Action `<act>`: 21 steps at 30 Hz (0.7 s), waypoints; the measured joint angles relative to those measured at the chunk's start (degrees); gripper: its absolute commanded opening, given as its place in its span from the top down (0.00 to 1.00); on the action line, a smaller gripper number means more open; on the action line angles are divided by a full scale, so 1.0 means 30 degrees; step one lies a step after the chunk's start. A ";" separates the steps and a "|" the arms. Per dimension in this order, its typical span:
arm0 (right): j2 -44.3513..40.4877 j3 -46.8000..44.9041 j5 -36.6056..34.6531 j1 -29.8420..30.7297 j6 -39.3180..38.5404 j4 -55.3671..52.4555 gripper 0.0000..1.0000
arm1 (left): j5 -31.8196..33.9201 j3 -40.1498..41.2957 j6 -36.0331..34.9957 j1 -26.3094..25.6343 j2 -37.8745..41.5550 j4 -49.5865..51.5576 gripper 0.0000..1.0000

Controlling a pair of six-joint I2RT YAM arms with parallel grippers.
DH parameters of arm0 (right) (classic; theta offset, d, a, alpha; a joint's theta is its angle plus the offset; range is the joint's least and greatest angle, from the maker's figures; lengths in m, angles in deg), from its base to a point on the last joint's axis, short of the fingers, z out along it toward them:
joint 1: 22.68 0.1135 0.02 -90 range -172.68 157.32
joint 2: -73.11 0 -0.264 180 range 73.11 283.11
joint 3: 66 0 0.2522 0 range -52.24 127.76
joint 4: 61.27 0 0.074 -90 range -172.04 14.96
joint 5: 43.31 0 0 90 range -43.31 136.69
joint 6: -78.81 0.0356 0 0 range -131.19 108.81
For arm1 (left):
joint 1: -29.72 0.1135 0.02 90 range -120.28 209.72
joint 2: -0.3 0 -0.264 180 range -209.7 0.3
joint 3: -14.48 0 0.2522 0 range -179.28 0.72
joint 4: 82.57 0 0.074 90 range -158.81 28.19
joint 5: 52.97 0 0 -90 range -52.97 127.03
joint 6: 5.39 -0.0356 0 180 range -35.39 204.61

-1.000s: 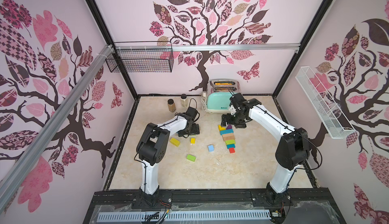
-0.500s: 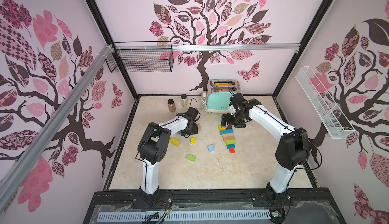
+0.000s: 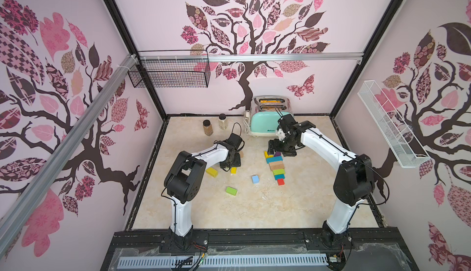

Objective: Assemble a carrot with building blocks
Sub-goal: Place the building block at the center of the board.

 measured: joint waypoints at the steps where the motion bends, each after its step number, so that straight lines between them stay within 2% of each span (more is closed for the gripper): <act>1: 0.0000 -0.0007 0.0000 0.0000 0.0000 0.0007 0.09 | -0.0080 -0.0058 0.0080 -0.0095 0.0000 0.0051 0.48; 13: 0.0000 -0.0197 0.0000 0.0000 0.0000 0.0153 0.09 | -0.0954 -0.1909 0.0794 -0.1020 -0.1013 0.0488 0.45; 21: 0.0000 -0.0284 0.0000 0.0000 0.0007 0.0168 0.07 | -0.1107 -0.1931 0.0954 -0.1107 -0.1158 0.0831 0.19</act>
